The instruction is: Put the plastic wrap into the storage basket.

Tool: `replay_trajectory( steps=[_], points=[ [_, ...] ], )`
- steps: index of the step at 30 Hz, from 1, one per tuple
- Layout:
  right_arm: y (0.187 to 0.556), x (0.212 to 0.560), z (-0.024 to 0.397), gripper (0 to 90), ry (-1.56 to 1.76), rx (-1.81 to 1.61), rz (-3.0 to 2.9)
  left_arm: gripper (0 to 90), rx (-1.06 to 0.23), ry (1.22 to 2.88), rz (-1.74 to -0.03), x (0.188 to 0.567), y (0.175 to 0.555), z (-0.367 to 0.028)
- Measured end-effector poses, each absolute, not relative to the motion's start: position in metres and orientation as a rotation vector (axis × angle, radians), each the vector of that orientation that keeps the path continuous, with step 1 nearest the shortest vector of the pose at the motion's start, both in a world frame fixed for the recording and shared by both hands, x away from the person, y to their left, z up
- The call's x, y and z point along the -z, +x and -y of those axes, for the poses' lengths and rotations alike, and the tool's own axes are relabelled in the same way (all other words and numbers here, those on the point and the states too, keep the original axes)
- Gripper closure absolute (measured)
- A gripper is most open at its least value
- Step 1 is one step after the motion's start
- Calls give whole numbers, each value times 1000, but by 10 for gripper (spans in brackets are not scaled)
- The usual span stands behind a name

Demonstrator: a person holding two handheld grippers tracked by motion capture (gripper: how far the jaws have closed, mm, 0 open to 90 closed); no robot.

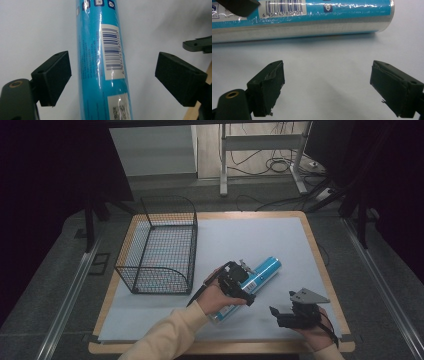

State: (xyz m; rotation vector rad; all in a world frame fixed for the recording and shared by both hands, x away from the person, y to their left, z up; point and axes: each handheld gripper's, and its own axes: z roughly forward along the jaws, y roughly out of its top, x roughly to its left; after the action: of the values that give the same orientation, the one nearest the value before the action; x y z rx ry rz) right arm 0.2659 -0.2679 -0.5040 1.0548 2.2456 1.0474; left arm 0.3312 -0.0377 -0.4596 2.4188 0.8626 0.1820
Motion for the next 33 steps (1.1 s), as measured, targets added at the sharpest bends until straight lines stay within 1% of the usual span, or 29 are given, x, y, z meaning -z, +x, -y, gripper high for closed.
replay_trajectory(
  steps=[14, 25, 28, 33],
  points=[
    [266, 505, 268, 129, 1052, -1043, -2249, 147, -180, 2441, -880, 469, 350, 58],
    [266, 504, 269, 129, 1047, -1046, -2246, 165, -186, 2534, -898, 480, 365, 68],
    [266, 504, 269, 130, 1049, -1048, -2243, 166, -123, 2551, -915, 483, 369, 70],
    [266, 503, 270, 130, 1046, -1051, -2242, 174, -104, 2566, -944, 489, 372, 71]
  ],
)
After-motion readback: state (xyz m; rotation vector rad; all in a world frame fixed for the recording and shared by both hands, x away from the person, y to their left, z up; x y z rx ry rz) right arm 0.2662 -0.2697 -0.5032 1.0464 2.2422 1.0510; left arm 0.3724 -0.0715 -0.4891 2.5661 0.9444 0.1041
